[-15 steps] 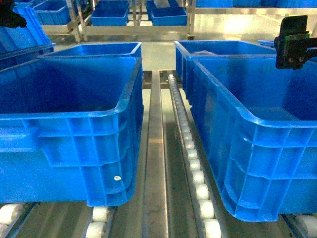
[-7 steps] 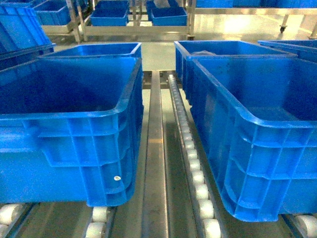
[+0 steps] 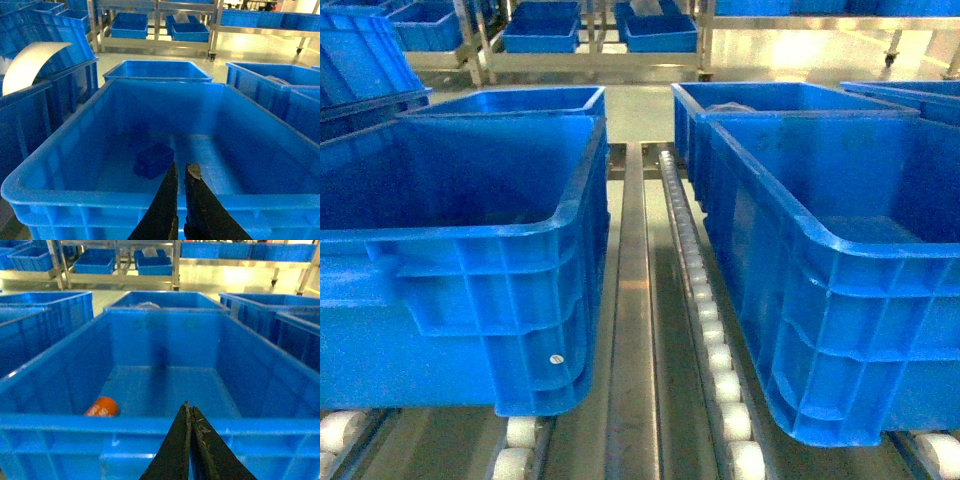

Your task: Sort blue parts and orange caps into right shelf containers

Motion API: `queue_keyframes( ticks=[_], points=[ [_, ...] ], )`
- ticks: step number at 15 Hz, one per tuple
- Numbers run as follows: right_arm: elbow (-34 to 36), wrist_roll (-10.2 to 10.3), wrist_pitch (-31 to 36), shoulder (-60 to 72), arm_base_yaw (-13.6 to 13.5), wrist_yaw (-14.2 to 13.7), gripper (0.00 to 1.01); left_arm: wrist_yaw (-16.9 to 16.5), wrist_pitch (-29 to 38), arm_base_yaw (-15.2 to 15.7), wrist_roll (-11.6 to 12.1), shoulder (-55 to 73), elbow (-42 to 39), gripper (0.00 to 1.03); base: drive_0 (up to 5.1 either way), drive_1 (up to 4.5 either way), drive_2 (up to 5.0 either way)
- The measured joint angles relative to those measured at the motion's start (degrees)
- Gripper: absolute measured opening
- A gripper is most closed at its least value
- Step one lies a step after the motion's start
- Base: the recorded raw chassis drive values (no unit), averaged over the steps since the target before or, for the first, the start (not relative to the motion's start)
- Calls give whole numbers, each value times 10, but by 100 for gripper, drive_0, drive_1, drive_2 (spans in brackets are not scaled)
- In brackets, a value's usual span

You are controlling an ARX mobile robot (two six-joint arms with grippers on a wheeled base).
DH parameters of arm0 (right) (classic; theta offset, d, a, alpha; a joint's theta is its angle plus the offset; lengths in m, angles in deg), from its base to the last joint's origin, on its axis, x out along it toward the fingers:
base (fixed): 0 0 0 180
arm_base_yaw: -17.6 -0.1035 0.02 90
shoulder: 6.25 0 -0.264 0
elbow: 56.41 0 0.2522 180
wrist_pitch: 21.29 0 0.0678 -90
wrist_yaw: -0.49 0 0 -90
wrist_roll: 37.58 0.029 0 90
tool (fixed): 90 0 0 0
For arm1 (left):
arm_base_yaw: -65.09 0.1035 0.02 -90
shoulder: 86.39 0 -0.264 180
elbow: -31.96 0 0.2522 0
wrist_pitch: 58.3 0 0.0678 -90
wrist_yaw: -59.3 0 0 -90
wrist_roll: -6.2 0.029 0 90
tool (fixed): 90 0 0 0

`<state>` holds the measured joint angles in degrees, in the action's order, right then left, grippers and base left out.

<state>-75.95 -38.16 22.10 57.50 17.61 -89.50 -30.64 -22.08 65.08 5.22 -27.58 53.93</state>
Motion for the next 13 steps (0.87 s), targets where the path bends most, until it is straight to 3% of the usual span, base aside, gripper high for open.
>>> queue_keyframes(
  ticks=[2, 3, 13],
  points=[
    [26, 0, -47, -65, 0, 0, 2, 0, -31, 0, 0, -54, -24, 2, 0, 0, 0],
    [27, 0, -65, -99, 0, 0, 2, 0, 6, 0, 0, -59, -44, 2, 0, 0, 0],
    [50, 1, -323, -387, 0, 0, 2, 0, -248, 0, 0, -334, -76, 2, 0, 0, 0]
  ],
)
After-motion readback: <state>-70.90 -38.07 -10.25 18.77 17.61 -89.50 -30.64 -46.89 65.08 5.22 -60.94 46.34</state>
